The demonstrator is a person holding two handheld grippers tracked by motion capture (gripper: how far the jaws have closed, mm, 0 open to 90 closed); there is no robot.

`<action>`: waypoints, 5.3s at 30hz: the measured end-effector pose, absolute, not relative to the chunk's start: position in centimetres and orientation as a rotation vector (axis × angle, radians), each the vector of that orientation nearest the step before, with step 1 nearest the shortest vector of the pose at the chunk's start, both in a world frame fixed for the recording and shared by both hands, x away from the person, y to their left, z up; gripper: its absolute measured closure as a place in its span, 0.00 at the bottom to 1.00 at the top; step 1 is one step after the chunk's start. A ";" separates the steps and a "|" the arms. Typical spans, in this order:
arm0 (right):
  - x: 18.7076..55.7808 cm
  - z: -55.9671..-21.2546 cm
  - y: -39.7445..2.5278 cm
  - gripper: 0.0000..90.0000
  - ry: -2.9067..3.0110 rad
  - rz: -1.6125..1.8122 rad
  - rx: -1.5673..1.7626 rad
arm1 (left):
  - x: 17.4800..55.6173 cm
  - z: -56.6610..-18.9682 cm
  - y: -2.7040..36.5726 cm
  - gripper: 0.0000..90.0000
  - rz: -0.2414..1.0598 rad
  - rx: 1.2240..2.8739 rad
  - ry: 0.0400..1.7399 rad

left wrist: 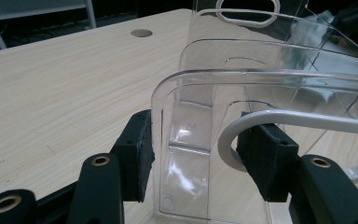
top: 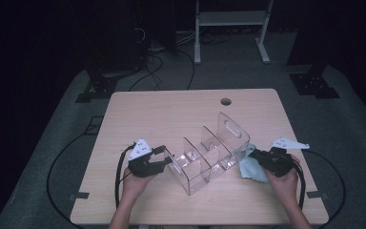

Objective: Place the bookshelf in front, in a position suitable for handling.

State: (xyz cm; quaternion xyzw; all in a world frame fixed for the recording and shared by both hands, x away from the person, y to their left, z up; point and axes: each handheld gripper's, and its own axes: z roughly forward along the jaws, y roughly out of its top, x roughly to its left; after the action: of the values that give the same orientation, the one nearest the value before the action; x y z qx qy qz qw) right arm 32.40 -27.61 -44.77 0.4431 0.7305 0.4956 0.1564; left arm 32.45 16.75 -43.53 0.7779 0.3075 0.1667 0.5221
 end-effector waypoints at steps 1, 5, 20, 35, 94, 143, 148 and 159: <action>32.4 -44.4 -27.7 0.93 2.079 1.438 1.268 | 32.5 -43.5 16.7 0.52 0.401 1.863 0.738; 32.6 -44.2 -27.6 0.93 2.071 1.445 1.264 | 32.5 -43.5 16.7 0.52 0.401 1.862 0.739; 33.0 -45.0 -27.4 0.93 2.095 1.393 1.297 | 32.5 -43.6 16.8 0.52 0.400 1.859 0.735; 32.0 -44.1 -26.1 0.93 2.167 1.423 1.199 | 32.5 -43.5 16.7 0.52 0.403 1.863 0.735; 32.6 -42.5 -26.6 0.92 2.109 1.454 1.200 | 32.6 -43.4 16.3 0.52 0.405 1.879 0.714; 29.9 -43.6 -22.4 0.93 2.267 1.488 1.027 | 32.5 -43.4 16.2 0.52 0.408 1.882 0.707; 30.0 -43.6 -22.5 0.93 2.243 1.459 1.035 | 32.5 -43.4 16.2 0.52 0.407 1.875 0.717; 29.7 -43.6 -21.7 0.93 2.284 1.454 1.007 | 32.5 -43.4 16.2 0.52 0.407 1.870 0.719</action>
State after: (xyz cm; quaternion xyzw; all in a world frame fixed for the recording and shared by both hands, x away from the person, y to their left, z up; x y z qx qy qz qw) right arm 29.70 -21.68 -43.65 0.3460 0.7843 0.4992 0.1262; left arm 32.47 16.18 -43.45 0.7806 0.3003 0.1699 0.5212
